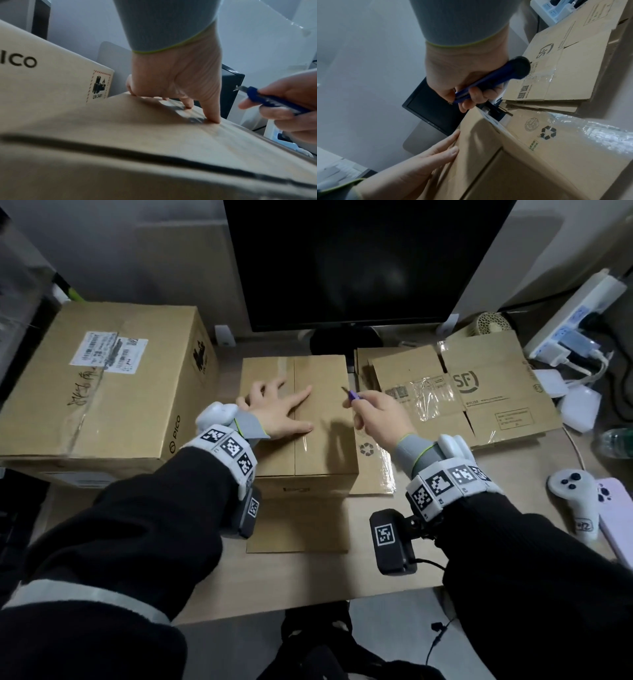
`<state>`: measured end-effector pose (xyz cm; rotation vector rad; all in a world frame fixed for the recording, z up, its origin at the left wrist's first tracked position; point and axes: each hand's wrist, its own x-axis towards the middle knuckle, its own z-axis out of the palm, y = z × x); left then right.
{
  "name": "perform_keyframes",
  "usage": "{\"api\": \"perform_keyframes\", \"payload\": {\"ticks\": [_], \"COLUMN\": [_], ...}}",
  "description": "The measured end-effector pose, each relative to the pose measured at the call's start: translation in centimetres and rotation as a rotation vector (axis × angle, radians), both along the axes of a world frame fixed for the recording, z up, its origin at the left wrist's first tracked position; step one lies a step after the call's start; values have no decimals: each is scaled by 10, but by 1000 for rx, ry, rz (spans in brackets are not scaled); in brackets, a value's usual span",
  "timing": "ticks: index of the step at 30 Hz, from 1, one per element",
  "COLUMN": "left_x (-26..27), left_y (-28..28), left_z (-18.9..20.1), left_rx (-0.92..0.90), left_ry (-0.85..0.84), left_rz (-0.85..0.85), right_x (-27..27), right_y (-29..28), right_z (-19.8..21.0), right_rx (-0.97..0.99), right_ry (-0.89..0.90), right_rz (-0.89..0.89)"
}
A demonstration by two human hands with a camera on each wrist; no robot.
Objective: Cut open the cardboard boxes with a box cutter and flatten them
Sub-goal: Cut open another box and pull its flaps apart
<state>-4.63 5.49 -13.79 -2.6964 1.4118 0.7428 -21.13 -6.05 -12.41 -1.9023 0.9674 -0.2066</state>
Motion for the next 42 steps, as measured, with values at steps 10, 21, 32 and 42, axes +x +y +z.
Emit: {"api": "perform_keyframes", "payload": {"ticks": [10,21,32,42], "left_x": [-9,10,11,12], "left_y": [2,19,19,20], "left_z": [-15,-12,-16,-19], "left_rx": [-88,-292,-308,-328], "left_ry": [28,244,265,271], "left_rz": [2,-9,4,13], "right_x": [-4,6,9,4], "right_y": [48,74,77,84], "right_z": [0,1,2,5], "right_rx": [83,-65,14,45], "right_ry": [195,265,325,298], "right_rz": [378,424,373,314]}}
